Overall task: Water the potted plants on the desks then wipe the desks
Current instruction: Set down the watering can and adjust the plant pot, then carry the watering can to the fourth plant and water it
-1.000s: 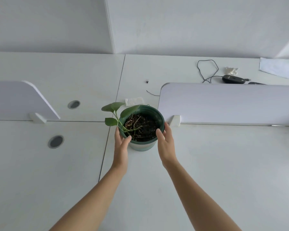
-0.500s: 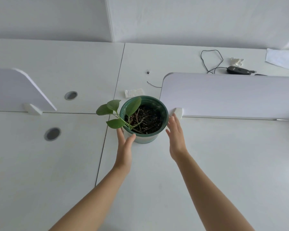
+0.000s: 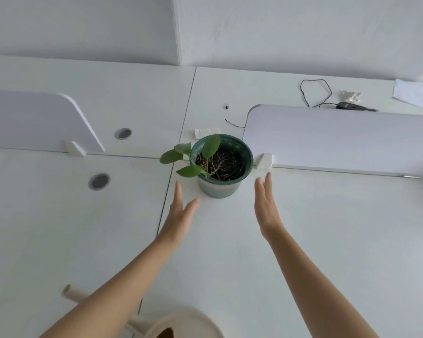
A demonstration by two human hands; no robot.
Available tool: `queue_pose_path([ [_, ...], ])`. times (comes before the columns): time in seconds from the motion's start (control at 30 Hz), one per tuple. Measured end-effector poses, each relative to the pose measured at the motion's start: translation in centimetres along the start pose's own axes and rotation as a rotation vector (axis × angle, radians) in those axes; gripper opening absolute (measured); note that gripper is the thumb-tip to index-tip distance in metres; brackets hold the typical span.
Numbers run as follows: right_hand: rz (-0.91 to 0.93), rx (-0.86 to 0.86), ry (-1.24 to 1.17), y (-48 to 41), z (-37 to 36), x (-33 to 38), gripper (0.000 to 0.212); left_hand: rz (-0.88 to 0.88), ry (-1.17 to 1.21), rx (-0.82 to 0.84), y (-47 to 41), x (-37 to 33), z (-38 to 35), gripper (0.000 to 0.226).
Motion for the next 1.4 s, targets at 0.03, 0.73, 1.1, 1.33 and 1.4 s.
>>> queue_pose_path([
  [0.03,-0.009,0.009,-0.006,1.6,0.1,-0.7,0.057,0.005,-0.022,-0.035,1.1,0.0,1.4,0.084],
  [0.73,-0.079,-0.102,0.159,26.7,-1.2,-7.1,0.029,0.029,0.323,-0.612,20.2,10.9,16.6,0.025],
  [1.1,-0.148,-0.278,0.403,29.5,-1.9,-8.5,0.041,0.032,0.393,-0.148,17.1,10.6,12.1,0.038],
  [1.33,-0.2,-0.292,0.336,29.8,-2.0,-9.6,0.033,0.032,0.396,-0.048,17.2,10.5,12.1,0.036],
  [1.4,-0.205,-0.27,0.316,30.2,-2.3,-9.9,0.035,0.036,0.415,-0.05,17.6,10.6,12.2,0.037],
])
Point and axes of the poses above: each hand's wrist, its own y-axis away from the middle knuckle, its own z-axis out of the back of the hand, x = y × z, the point moved 10 cm from there along -y, towards the middle knuckle, and after that the axes turned 1 degree about z, right-handed, at the moved point
